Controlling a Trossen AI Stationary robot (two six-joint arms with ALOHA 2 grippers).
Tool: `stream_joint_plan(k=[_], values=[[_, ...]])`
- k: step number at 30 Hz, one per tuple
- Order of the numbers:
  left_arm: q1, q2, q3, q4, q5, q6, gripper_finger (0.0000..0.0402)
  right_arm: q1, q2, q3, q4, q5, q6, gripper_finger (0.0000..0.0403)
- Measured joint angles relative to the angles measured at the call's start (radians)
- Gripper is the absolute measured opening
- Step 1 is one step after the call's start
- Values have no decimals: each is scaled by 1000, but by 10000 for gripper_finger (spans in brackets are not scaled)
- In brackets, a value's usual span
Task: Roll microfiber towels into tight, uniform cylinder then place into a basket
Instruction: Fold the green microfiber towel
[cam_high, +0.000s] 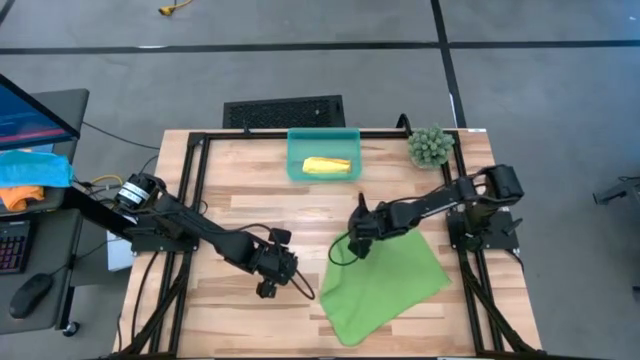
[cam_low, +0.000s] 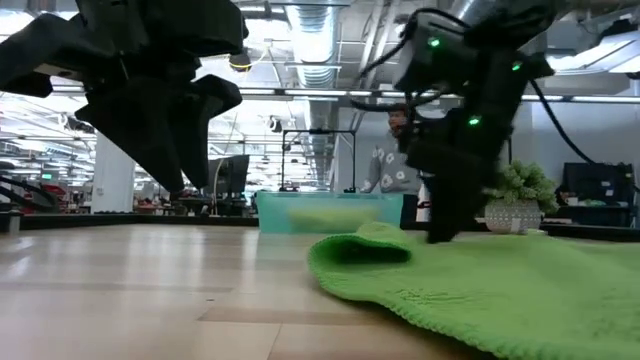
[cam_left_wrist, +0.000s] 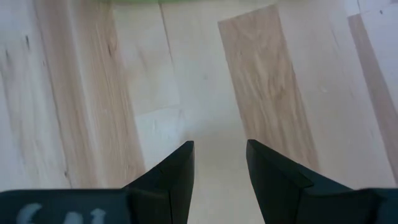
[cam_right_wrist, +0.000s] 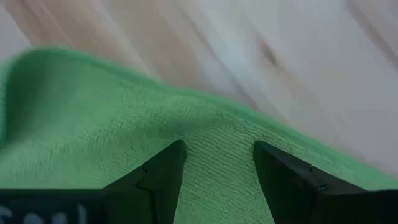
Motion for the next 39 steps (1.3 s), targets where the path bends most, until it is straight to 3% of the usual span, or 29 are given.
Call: stream_joint_plan(k=[6,13,20,29,39], values=[[1,0,0,6,-1,0,139,-71,83,49,219,-2,-124,221],[1,0,0,36,-6,30,139,-74,274,261,324,-85,-276,221],[-3,0,0,109,-1,105,139,-17,341,447,133,-123,-388,221],[1,0,-29,237,-11,200,139,68,227,457,-97,88,-403,221],[53,0,-132,492,10,306,139,225,204,431,-232,108,-384,221]])
